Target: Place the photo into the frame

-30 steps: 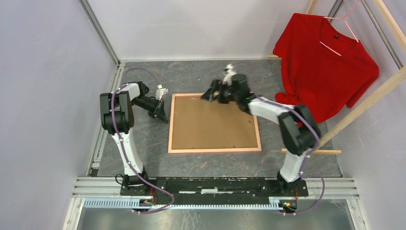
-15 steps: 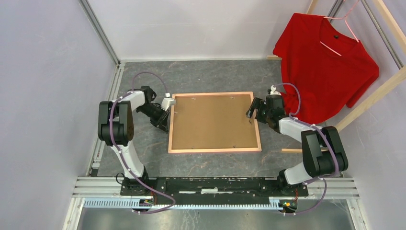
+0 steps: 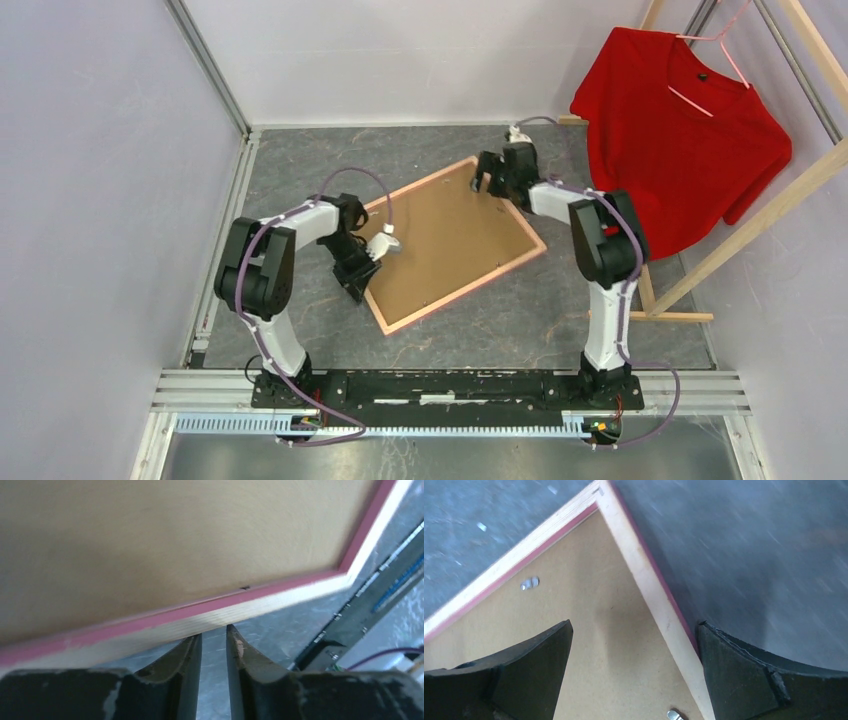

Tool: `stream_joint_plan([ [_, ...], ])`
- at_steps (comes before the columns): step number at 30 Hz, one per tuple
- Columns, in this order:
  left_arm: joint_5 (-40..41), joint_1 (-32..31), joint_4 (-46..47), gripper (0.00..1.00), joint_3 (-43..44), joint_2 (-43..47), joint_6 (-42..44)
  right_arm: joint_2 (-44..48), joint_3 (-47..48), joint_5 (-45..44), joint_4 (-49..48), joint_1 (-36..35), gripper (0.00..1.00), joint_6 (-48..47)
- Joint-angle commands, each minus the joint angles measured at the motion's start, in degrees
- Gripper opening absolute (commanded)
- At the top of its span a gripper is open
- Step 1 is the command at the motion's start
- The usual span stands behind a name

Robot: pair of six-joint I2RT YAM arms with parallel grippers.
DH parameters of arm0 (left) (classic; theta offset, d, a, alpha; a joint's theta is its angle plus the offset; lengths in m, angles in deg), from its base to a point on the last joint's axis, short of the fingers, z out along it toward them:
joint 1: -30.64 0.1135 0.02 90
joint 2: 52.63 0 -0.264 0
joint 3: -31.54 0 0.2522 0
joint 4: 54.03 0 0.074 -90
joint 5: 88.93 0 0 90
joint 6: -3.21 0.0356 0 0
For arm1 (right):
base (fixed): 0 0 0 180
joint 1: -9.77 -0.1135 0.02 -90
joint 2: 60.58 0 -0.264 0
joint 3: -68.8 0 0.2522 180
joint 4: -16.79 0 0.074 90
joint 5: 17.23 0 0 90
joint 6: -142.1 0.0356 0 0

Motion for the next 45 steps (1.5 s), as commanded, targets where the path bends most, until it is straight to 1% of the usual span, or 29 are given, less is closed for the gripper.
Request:
stream_joint_plan([
  [1, -1.4, -8.5, 6.9, 0.37, -2.2, -1.0, -0.4, -10.1, 19.1, 10.2, 10.0, -8.9, 0.98, 0.2],
  [3, -1.8, -9.8, 5.2, 0.46, -1.8, -0.2, 0.2, -12.6, 24.7, 7.9, 13.5, -8.7, 0.98, -0.5],
  [4, -2.1, -9.8, 4.2, 0.53, -1.5, 0.0, 0.7, -12.6, 26.2, 6.4, 14.3, -8.3, 0.98, -1.0],
  [7, -1.3, -9.7, 1.6, 0.62, -1.3, 1.2, 3.3, -9.1, 25.8, 1.9, 16.0, -5.7, 0.98, -1.9],
  [9, -0.9, -9.0, -0.7, 0.69, -0.9, 2.2, 4.9, -4.7, 22.2, 0.1, 15.5, -3.7, 0.98, -2.0],
  [10, -1.0, -8.3, -1.7, 0.71, -0.7, 2.7, 5.9, -2.6, 19.5, -1.2, 14.9, -2.6, 0.98, -2.0],
  [14, -2.7, -3.8, -9.2, 0.73, 4.6, 4.1, 10.5, 7.4, 9.1, -1.8, 13.2, 0.3, 0.98, -1.8],
  [16, -3.4, 0.6, -12.2, 0.73, 9.3, 3.6, 13.1, 11.7, 4.7, -2.0, 14.8, 0.5, 0.98, -2.0],
  [19, -4.0, 8.4, -12.9, 0.71, 19.5, -0.8, 12.6, 18.9, -5.4, -0.4, 12.9, 0.5, 0.98, -1.4],
  [20, -3.5, 10.3, -12.2, 0.69, 23.1, -3.0, 11.1, 21.5, -8.8, 1.2, 12.7, 0.5, 0.98, -1.3],
  [24, -0.7, 16.8, -5.5, 0.58, 35.6, -12.8, -0.2, 31.0, -20.6, 5.7, 10.2, 0.6, 0.98, 0.8],
  [25, 0.4, 17.5, -3.6, 0.55, 37.4, -14.8, -3.5, 33.4, -23.0, 6.7, 9.6, 0.5, 0.98, 1.7],
  [27, 2.2, 18.3, -0.7, 0.5, 39.8, -18.2, -7.1, 37.3, -28.4, 9.8, 8.0, 0.5, 0.98, 3.3],
  [28, 2.8, 18.5, 0.6, 0.48, 40.1, -19.3, -8.4, 39.0, -30.4, 11.1, 7.8, 0.5, 0.98, 4.1],
  [29, 2.7, 18.5, 1.5, 0.47, 40.0, -20.1, -9.3, 40.2, -32.5, 12.6, 5.5, 0.5, 0.98, 5.2],
  [31, 0.9, 18.4, 1.5, 0.45, 39.4, -21.4, -9.8, 42.3, -36.9, 15.9, 2.8, 0.5, 0.98, 7.4],
  [34, -2.3, 18.4, 0.1, 0.42, 37.4, -22.2, -9.0, 42.4, -41.3, 19.9, -1.7, 0.3, 0.98, 10.1],
  [36, -2.7, 18.2, -0.8, 0.4, 36.0, -22.2, -7.7, 41.1, -42.5, 21.1, -3.9, 0.3, 0.98, 11.2],
  [40, -3.3, 17.4, -0.9, 0.38, 29.6, -20.3, -5.2, 37.4, -41.4, 22.0, -7.0, 0.4, 0.98, 12.1],
  [45, -4.6, 14.8, -0.2, 0.38, 19.3, -15.2, -1.3, 31.7, -34.7, 19.7, -5.0, 0.3, 0.98, 9.7],
])
